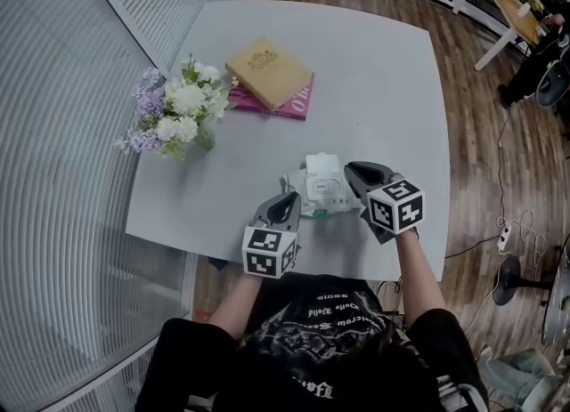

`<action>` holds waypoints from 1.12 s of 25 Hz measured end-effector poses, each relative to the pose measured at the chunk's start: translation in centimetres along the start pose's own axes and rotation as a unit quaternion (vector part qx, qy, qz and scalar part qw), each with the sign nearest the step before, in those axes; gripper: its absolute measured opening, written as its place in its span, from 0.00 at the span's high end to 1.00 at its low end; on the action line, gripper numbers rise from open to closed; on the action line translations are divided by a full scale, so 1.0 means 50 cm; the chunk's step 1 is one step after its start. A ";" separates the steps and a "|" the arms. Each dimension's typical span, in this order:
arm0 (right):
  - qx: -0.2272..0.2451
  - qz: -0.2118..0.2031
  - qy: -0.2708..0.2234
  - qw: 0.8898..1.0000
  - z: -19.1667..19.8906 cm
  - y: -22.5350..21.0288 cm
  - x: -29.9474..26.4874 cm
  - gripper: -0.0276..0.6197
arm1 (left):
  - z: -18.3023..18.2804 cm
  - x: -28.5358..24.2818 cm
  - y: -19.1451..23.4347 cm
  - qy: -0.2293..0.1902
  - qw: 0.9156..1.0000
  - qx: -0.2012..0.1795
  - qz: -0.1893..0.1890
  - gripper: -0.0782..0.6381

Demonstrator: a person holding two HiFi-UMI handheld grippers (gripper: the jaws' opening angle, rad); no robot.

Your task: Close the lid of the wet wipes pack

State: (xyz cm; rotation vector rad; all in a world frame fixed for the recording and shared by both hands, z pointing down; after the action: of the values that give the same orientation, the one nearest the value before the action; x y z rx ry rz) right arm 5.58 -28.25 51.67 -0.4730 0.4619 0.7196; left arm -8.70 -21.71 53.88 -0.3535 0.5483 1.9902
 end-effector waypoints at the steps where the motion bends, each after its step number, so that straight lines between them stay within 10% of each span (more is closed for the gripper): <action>1: -0.011 -0.006 0.007 1.000 0.001 -0.013 -0.009 0.91 | 0.003 -0.007 0.002 0.007 1.000 0.004 0.000 0.88; 28: -0.175 -0.166 0.139 0.961 0.064 -0.150 -0.193 0.79 | 0.070 -0.130 0.043 0.112 0.991 0.048 -0.053 0.88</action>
State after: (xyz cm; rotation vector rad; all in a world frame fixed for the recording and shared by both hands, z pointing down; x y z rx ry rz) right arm 5.26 -36.31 61.39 -0.9682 0.5034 0.4091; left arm -7.68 -25.64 60.38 -0.5396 0.7488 1.8271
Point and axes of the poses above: the fingertips, and each gripper's own axes: x backward along the fingers, y to its left, z out of its underside, the point moved 3 cm from there along x, backward along the fingers, and after that the axes turned 4 degrees about -z, right-handed, at the moved point
